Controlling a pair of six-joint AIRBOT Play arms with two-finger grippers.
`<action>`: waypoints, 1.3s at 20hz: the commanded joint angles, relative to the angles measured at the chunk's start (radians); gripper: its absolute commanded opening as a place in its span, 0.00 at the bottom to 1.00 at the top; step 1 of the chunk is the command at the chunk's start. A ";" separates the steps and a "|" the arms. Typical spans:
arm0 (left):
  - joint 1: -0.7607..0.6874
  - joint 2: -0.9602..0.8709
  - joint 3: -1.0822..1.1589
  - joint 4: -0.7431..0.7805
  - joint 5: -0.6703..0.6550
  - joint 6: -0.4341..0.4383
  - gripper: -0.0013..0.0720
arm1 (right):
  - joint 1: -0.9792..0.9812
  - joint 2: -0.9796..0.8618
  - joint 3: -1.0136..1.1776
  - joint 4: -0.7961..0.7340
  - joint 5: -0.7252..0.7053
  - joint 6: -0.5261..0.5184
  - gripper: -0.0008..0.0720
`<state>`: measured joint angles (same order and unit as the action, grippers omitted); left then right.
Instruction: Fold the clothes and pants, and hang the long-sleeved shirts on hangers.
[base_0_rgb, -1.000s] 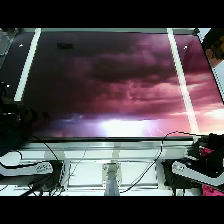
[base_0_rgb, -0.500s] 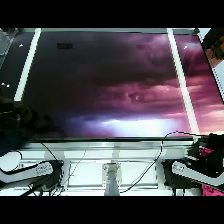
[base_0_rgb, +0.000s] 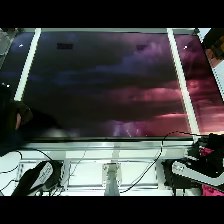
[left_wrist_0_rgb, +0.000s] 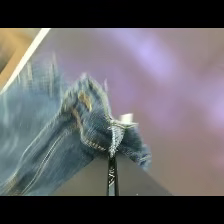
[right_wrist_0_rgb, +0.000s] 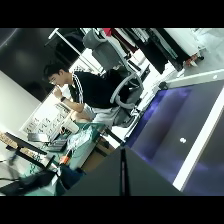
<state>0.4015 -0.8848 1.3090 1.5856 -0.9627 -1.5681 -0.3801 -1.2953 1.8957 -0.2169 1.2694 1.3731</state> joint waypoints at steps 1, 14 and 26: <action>-0.008 0.113 0.003 -0.533 0.303 0.132 0.03 | 0.000 0.000 0.001 0.000 -0.006 0.001 0.05; -0.911 -0.483 0.575 -1.238 0.523 0.622 0.02 | -0.001 -0.004 0.000 -0.451 -0.096 0.021 0.05; -1.087 -0.883 0.637 -0.892 0.261 0.592 0.08 | -0.003 -0.150 0.000 -0.696 -0.094 0.058 0.53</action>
<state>-0.6739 -1.7340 1.9999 0.5011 -0.5533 -0.9653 -0.3809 -1.4117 1.8957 -0.8818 1.1721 1.4284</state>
